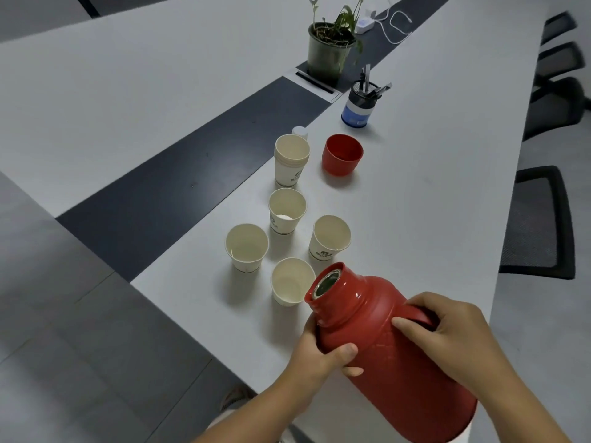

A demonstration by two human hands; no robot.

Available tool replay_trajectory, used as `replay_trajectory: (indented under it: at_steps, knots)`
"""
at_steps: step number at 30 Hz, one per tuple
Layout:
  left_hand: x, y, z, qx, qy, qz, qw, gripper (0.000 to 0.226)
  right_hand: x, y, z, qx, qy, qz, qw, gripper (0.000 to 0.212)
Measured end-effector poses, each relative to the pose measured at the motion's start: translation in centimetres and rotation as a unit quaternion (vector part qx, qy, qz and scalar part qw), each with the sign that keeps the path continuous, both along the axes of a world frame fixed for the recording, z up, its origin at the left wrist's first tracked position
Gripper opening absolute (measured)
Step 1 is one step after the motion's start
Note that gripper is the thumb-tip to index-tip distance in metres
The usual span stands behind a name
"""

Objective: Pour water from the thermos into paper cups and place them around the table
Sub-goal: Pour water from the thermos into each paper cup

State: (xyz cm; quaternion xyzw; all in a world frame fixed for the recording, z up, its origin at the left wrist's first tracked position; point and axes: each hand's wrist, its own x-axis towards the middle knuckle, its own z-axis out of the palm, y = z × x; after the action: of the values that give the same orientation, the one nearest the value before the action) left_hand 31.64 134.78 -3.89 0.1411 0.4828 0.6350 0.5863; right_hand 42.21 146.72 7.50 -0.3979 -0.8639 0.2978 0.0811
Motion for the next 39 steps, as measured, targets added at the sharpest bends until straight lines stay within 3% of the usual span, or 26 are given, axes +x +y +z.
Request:
replay_trajectory:
  at_steps: [8, 16, 27, 34, 39]
  knots:
    - [-0.6, -0.1, -0.1, -0.003, -0.019, 0.006, 1.0, 0.055, -1.6, 0.3, 0.2, -0.001, -0.037, 0.015, 0.999, 0.023]
    - [-0.9, -0.3, -0.3, -0.001, -0.026, 0.002, 1.0, 0.056, -2.1, 0.3, 0.4, -0.004, -0.055, 0.018, 0.998, 0.026]
    - [-0.9, -0.2, -0.4, 0.002, -0.035, -0.001, 0.999, 0.084, -2.5, 0.4, 0.5, 0.011, -0.077, 0.02, 0.997, 0.02]
    - [-0.9, -0.2, -0.5, 0.003, -0.022, 0.015, 1.0, 0.074, -2.8, 0.4, 0.5, 0.013, -0.089, 0.019, 0.996, 0.014]
    - [-0.9, -0.1, -0.5, 0.006, -0.026, 0.01, 1.0, 0.079, -2.9, 0.5, 0.6, 0.016, -0.097, 0.019, 0.995, 0.012]
